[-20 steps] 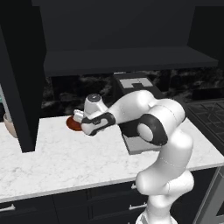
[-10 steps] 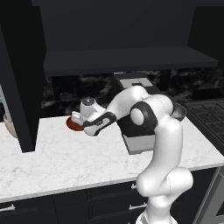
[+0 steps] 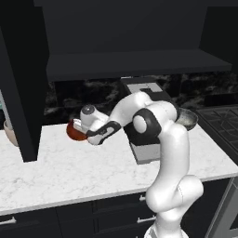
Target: Pick up the bowls on the counter and stack them on top of one another in the open cabinet. Place the smaller bowl on top of the larger bowl.
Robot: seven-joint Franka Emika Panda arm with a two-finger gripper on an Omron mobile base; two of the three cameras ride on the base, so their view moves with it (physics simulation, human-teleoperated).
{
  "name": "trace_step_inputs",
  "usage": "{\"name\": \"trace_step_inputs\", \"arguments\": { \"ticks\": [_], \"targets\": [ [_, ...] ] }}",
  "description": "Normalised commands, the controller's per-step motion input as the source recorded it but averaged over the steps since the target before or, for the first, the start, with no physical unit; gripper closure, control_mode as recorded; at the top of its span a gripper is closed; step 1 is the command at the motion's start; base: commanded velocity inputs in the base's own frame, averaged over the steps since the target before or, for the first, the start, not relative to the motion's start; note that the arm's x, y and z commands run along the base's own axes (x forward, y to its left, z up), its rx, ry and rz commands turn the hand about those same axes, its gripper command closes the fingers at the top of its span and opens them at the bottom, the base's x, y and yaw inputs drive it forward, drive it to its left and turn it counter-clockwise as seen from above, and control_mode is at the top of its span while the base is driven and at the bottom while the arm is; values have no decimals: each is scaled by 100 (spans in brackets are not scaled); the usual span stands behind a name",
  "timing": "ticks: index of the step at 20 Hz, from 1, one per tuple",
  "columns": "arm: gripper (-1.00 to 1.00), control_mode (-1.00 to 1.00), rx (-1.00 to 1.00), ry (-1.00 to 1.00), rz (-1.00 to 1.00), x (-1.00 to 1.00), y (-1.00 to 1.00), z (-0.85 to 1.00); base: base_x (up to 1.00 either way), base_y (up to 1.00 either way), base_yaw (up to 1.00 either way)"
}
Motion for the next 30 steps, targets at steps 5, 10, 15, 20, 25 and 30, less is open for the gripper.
{"name": "trace_step_inputs", "arguments": {
  "ticks": [5,10,15,20,25,30],
  "targets": [
    [100,-100,12,-19,-11,-91,-47,66,0,0,0],
    [100,-100,15,-31,-15,-100,-42,100,0,0,0],
    [100,-100,18,-15,-16,-100,-56,100,0,0,0],
    [100,-100,18,-2,-15,-100,-67,100,0,0,0],
    [100,-100,19,15,-19,-100,-72,100,0,0,0],
    [100,-100,12,31,-26,-93,-92,70,0,0,0]
  ]
}}
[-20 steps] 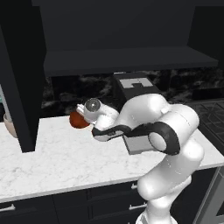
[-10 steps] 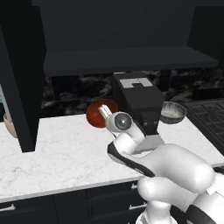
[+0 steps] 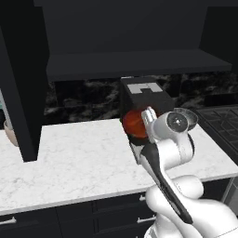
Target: Pick up the bowls on the counter and stack them on top of one another in the open cabinet. Place the smaller bowl on top of the larger bowl.
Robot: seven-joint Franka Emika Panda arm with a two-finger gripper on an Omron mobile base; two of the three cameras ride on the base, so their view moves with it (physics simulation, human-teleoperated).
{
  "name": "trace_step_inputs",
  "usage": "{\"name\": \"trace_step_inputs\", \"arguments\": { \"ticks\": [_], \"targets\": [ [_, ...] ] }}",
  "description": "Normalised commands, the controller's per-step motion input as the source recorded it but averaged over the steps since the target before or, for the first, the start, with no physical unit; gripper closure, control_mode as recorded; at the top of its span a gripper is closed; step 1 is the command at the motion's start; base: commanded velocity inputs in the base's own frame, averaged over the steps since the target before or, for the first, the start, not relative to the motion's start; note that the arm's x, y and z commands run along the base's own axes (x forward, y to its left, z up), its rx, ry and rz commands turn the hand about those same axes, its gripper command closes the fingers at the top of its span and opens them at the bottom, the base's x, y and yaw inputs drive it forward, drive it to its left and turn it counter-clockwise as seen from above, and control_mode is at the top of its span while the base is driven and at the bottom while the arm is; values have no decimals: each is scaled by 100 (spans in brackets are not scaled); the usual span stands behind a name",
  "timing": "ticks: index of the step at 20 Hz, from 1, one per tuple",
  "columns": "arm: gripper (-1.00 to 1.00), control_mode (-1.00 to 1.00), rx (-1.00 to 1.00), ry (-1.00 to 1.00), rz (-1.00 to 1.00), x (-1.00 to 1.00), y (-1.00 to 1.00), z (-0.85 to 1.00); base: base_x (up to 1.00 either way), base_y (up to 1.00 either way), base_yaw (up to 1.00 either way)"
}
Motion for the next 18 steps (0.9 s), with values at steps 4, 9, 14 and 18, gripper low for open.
{"name": "trace_step_inputs", "arguments": {
  "ticks": [4,9,14,18],
  "targets": [
    [100,-100,3,14,-48,-6,-100,0,0,0,0],
    [100,-100,9,10,-39,0,-100,0,0,0,0],
    [100,-100,19,1,-16,0,-100,-11,0,0,0],
    [100,-100,34,-9,14,0,-100,-9,0,0,0]
  ]
}}
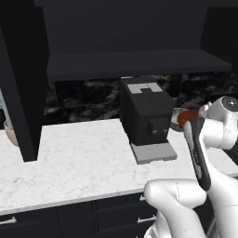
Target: Pick up the bowls on the counter and stack them on top of one another in the open cabinet. Place the smaller bowl on top of the larger bowl.
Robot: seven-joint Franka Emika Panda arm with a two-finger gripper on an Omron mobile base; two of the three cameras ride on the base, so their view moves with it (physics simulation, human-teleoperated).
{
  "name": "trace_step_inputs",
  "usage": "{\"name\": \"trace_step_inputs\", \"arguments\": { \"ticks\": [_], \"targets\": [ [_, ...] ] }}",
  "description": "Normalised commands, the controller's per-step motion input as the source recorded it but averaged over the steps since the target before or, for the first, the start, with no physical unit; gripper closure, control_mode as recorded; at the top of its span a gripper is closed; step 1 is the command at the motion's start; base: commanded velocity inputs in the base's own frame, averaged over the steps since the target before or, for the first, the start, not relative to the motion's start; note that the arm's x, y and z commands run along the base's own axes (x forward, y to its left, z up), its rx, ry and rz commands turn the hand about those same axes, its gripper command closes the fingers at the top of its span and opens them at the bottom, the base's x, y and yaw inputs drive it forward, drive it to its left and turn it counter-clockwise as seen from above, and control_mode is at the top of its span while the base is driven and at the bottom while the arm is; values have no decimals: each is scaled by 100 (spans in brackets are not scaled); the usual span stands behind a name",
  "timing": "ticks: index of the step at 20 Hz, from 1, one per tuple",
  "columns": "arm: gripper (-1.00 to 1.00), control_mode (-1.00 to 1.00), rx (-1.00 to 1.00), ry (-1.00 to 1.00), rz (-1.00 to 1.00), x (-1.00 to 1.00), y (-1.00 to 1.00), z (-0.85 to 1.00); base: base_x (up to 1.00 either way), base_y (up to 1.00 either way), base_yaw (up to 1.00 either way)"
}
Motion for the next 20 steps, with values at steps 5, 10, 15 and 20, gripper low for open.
{"name": "trace_step_inputs", "arguments": {
  "ticks": [5,10,15,20],
  "targets": [
    [100,-100,24,-4,31,2,-96,-1,0,0,0],
    [100,-100,-19,11,8,12,3,-27,0,0,0],
    [100,-100,-22,-4,1,24,8,-20,0,0,0],
    [100,-100,0,-3,2,43,-3,-2,0,0,0]
  ]
}}
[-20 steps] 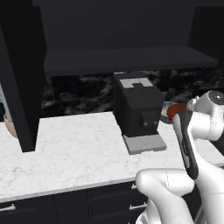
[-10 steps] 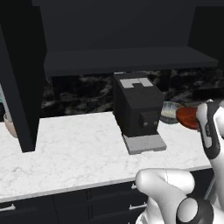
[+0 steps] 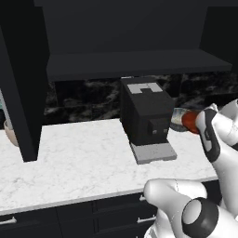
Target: Pick up the bowls on the counter and stack them on top of one another in the open cabinet. Place the smaller bowl on top of the larger bowl.
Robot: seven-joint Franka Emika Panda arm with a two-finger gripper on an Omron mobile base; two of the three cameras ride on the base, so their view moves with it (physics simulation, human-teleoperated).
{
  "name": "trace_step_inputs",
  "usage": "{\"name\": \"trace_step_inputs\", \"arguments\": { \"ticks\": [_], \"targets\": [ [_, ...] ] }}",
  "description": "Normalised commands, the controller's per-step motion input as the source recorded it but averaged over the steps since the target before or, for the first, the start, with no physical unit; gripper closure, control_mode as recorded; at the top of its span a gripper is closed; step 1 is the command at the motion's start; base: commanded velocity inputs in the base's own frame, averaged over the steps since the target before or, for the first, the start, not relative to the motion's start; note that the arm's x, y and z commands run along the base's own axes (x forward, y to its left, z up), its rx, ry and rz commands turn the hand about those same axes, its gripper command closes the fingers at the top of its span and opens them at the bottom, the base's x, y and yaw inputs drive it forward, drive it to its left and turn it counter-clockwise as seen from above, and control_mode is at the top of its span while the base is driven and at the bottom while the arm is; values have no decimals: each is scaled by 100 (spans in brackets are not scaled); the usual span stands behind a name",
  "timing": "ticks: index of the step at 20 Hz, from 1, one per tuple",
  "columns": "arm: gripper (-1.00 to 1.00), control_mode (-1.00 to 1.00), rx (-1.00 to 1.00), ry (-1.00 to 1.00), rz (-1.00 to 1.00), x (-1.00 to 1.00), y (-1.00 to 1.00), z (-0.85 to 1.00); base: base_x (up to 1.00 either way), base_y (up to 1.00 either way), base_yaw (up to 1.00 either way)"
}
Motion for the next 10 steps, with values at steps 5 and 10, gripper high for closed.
{"name": "trace_step_inputs", "arguments": {
  "ticks": [5,10],
  "targets": [
    [100,-100,0,2,1,71,-15,0,0,0,0],
    [100,-100,0,4,4,73,-41,0,0,0,0]
  ]
}}
